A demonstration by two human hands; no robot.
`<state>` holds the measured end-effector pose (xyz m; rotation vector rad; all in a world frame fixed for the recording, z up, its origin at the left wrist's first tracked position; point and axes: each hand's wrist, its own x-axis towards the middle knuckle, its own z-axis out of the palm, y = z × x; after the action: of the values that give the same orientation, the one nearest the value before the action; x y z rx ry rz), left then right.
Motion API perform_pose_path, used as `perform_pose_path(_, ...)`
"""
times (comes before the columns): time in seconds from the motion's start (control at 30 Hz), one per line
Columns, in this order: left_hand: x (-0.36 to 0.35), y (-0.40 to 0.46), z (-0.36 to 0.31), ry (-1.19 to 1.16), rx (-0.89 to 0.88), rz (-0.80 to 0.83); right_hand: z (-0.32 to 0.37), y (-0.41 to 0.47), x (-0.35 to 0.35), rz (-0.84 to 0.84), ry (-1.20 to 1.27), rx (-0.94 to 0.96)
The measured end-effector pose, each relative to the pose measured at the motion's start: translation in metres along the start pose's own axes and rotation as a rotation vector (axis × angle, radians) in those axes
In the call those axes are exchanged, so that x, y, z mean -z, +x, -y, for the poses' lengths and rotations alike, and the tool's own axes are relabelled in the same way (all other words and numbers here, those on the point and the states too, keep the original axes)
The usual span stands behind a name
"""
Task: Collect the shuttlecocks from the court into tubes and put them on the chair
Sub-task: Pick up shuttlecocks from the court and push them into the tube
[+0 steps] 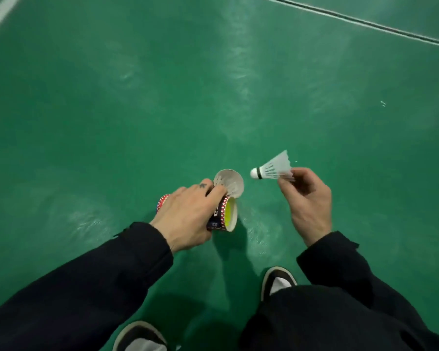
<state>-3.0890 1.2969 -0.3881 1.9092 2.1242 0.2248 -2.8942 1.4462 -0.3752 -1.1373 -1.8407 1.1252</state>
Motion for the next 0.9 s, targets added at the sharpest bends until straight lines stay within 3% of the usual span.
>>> perform_pose_path(0.07,-0.003,0.002,-0.003,-0.023,0.008,-0.022,0.015,-0.004,-0.008,0.17,-0.16,0.265)
perform_pose_path(0.13,-0.011,0.008,-0.004,-0.038,-0.005,-0.024,0.008,-0.003,-0.02,0.331,-0.409,0.399)
perform_pose_path(0.37,-0.038,0.007,-0.002,-0.107,0.059,-0.047,-0.002,0.017,-0.038,0.893,-0.882,0.372)
perform_pose_path(0.6,-0.053,0.003,-0.003,-0.228,0.197,-0.074,0.014,0.042,-0.058,1.071,-1.182,0.364)
perform_pose_path(0.73,-0.057,0.001,0.003,-0.291,0.281,-0.081,0.004,0.046,-0.065,0.973,-1.144,0.39)
perform_pose_path(0.9,-0.032,0.005,0.015,-0.352,0.285,-0.161,-0.002,0.042,-0.055,0.801,-0.915,0.424)
